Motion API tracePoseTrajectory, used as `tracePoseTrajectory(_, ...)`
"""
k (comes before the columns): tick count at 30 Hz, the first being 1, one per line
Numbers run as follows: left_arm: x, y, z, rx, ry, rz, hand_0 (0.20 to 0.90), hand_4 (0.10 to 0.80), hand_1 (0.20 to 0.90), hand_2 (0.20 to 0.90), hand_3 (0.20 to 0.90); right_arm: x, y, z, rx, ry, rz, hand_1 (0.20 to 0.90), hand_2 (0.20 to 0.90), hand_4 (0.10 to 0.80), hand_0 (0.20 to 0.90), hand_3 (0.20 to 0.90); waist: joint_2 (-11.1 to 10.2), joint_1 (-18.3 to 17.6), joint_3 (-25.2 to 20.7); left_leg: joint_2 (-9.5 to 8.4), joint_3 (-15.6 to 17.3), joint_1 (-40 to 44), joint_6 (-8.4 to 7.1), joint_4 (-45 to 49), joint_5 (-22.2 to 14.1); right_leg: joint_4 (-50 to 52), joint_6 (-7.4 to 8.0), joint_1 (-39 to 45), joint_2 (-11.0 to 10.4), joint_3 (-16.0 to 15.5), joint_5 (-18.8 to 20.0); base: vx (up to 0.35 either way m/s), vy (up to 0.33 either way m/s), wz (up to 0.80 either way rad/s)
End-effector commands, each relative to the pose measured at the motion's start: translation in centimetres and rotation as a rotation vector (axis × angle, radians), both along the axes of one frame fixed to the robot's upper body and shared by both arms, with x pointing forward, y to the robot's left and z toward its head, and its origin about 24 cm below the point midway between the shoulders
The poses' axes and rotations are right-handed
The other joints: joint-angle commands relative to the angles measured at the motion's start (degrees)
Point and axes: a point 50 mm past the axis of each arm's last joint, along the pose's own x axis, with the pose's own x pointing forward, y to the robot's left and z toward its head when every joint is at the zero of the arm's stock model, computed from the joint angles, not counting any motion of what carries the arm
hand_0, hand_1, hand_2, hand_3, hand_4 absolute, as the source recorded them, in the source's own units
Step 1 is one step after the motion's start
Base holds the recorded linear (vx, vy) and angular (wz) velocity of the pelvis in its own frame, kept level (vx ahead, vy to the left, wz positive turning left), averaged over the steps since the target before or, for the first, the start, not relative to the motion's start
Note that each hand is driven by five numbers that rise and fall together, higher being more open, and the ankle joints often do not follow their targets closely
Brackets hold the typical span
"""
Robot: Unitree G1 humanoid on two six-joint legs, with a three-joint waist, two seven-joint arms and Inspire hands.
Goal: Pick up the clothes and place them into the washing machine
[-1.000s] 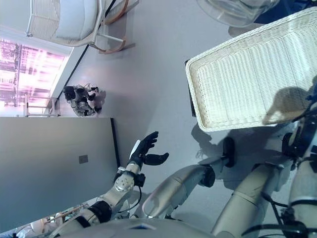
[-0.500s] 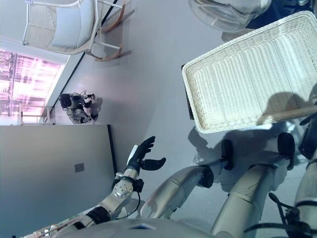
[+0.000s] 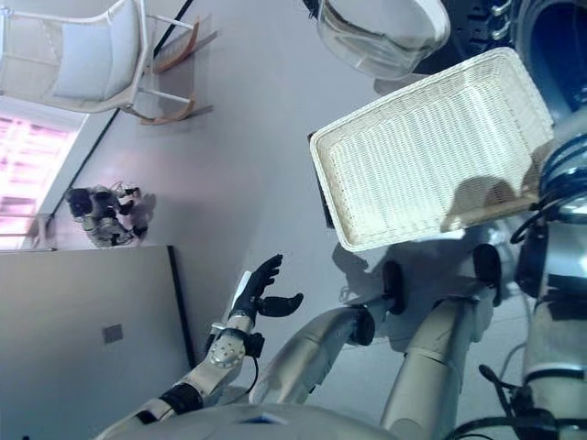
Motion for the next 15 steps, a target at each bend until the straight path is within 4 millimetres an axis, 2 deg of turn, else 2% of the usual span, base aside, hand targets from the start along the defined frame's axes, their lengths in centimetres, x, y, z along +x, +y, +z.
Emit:
tracePoseTrajectory(1,0.7,4.6,-0.3,0.067,0.029,0.171,0.9,0.8,0.9,0.9,0.9,0.3,0.6,1.2,-0.035,-0.137,0.071,0.9,0.9,0.8,0.9,0.9,0.9,2.2,0.8,0.05,-1.5,-1.3,-3.45,-3.5,1.2,2.8,-6.5,5.2,3.1,-1.5,-4.2,0.002,-0.045,0.04)
tracePoseTrajectory(3,0.8,4.7,-0.3,0.065,0.031,0.176,0.9,0.8,0.9,0.9,0.9,0.8,1.4,0.1,0.0,-0.142,0.096,0.9,0.9,0.8,0.9,0.9,0.4,2.1,1.0,0.18,-1.7,-0.9,-3.46,-3.6,1.1,2.5,-6.5,5.9,3.2,-1.8,-4.3,0.007,-0.036,0.02)
tracePoseTrajectory(4,0.9,4.7,-0.3,0.063,0.04,0.177,0.9,0.8,0.9,0.9,0.9,1.4,2.5,-1.1,0.069,-0.17,0.146,0.9,0.9,0.8,0.9,0.9,-0.6,2.3,1.0,0.46,-2.1,-0.4,-3.43,-3.6,1.1,2.3,-6.54,6.8,3.3,-2.4,-4.4,0.016,-0.051,-0.02)
tracePoseTrajectory(10,0.6,5.6,-0.7,0.078,0.068,0.21,0.9,0.8,0.9,0.9,0.9,2.6,6.2,-4.6,0.136,-0.185,0.259,0.9,0.9,0.8,0.9,0.9,-4.2,2.5,1.6,1.2,-3.7,2.7,-3.33,-4.5,1.3,0.2,-6.36,11.6,3.7,-4.4,-4.1,0.026,-0.049,0.04)
tracePoseTrajectory(13,0.1,6.0,-1.2,0.087,0.096,0.224,0.9,0.8,0.9,0.9,0.9,2.6,7.8,-7.4,0.16,-0.16,0.311,0.9,0.9,0.8,0.9,0.9,-6.5,2.6,1.5,1.67,-4.5,5.1,-3.28,-5.8,1.9,-1.8,-6.15,15.0,3.7,-5.9,-3.5,0.051,-0.044,0.06)
tracePoseTrajectory(15,-0.4,6.5,-1.5,0.095,0.123,0.238,0.9,0.8,0.9,0.9,0.9,2.2,9.2,-9.9,0.181,-0.132,0.358,0.9,0.9,0.8,0.9,0.9,-8.3,2.4,1.0,1.82,-5.3,7.4,-3.3,-6.7,1.6,-2.8,-5.96,17.8,3.6,-7.2,-4.0,0.091,-0.055,0.1)
